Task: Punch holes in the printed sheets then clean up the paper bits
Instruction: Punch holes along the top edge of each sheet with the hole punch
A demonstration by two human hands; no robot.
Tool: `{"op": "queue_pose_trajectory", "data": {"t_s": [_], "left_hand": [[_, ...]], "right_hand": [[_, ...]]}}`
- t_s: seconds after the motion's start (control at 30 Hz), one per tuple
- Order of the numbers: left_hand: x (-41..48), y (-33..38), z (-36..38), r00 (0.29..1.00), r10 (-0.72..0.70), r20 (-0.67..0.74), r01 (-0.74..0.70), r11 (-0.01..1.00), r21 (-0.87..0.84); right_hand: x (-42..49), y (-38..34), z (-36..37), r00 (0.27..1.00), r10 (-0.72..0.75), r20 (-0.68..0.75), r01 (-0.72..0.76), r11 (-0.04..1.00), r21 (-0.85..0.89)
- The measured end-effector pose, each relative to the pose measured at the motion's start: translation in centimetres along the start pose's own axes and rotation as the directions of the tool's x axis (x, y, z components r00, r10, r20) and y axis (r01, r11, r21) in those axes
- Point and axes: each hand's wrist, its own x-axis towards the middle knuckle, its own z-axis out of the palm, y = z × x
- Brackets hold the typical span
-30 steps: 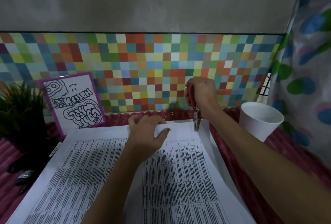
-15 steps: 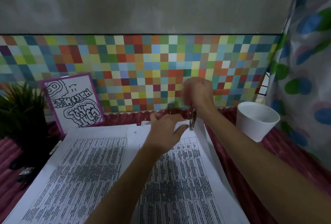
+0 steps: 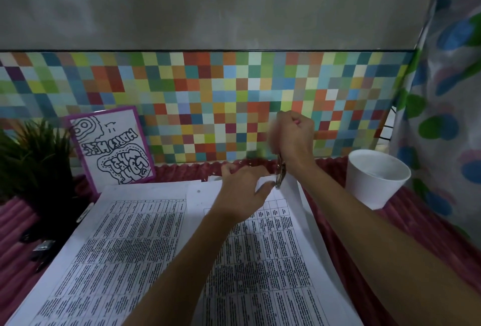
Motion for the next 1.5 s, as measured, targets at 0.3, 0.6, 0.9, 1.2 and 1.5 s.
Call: {"op": "queue_pose_trajectory", "data": {"t_s": [0.3,0.6,0.9,1.2,1.5], "left_hand": [[0.0,0.3,0.1,0.998,-0.023,-0.058,0.023,1.000,0.007],[0.0,0.3,-0.2,0.986,0.102,-0.131,-0.083,0.987,0.138],[0.0,0.1,0.1,0.988,0.071,-0.134,-0.048,0.985,0.167],[-0.5,0.3,1.3,0.988,0.094,-0.122,-0.082,0.991,0.102],[-0.7,-0.3,1.1,0.993,0.047,-0.104,-0.039,0.996,0.076]], "right_hand": [[-0.1,-1.1,-0.1,0.989,0.131,0.073,-0.133,0.991,0.023],[-0.1,-1.2,-1.1,0.988,0.152,0.003,-0.152,0.980,0.132],[0.5,-1.4,-2.2,0.945,0.265,0.189,-0.291,0.949,0.121],[0.6,-0.8,-1.8,0.970,0.157,0.187,-0.116,0.970,-0.211],[1.5,0.5,-2.6,0.997,-0.037,0.073,0.059,0.943,-0.327]]}}
